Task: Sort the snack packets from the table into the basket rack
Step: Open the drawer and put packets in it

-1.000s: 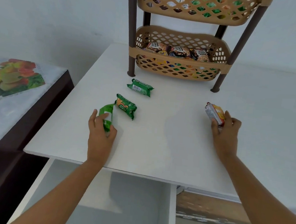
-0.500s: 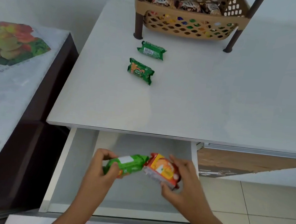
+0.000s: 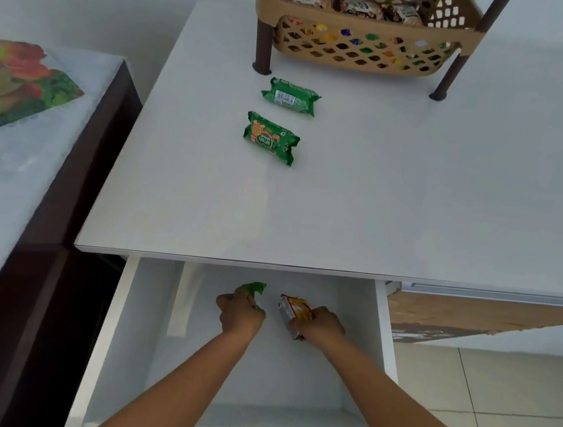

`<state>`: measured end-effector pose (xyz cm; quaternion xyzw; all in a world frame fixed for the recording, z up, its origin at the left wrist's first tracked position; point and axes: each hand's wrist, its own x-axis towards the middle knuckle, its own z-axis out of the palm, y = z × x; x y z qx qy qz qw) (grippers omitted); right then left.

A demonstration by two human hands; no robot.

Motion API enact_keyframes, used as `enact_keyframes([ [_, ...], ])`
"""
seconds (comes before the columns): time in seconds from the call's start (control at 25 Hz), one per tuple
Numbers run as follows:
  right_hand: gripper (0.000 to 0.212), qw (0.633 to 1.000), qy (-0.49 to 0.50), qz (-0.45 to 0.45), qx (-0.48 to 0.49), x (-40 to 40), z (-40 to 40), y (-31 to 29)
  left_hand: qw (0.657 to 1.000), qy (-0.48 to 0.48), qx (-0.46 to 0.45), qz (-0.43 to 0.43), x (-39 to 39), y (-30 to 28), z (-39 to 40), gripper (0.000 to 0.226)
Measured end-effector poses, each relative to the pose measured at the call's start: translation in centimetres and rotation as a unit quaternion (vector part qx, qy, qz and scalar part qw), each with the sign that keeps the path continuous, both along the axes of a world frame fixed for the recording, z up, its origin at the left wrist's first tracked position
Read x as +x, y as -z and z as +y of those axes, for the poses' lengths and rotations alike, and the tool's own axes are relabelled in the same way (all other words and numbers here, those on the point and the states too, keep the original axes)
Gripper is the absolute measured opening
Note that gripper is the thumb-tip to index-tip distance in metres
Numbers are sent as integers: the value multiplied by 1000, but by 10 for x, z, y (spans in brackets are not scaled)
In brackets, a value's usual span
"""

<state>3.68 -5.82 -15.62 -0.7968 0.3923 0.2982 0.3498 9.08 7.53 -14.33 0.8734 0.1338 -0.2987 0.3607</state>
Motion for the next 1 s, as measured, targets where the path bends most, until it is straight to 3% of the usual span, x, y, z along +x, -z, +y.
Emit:
enact_keyframes([
  [0.2, 74, 999, 40, 10, -33, 4, -1, 23, 995, 5, 20, -98, -14, 26, -3, 22],
  [0.32, 84, 998, 25, -6, -49, 6, 5, 35, 995, -4, 8, -95, -15, 41, -7, 21],
  [0.4, 92, 998, 1, 3, -55, 6, 13, 43, 996, -3, 16, -92, -17, 46, -8, 33],
  [0.68, 95, 999, -8, 29, -35, 1, 22, 48, 982, 158, 56, -86, -35, 48, -4, 52],
  [0.8, 81, 999, -12, 4, -30, 1, 21, 18, 974, 192, 83, -86, -32, 30, 1, 44],
  [0.88, 60, 996, -22, -82, -29, -4, 20, -17, 953, 239, 86, -166, -33, 6, 2, 38],
  [1.0, 22, 968, -64, -241, 38, -27, 16, -84, 896, 319, -47, -305, -42, -40, -1, 25],
])
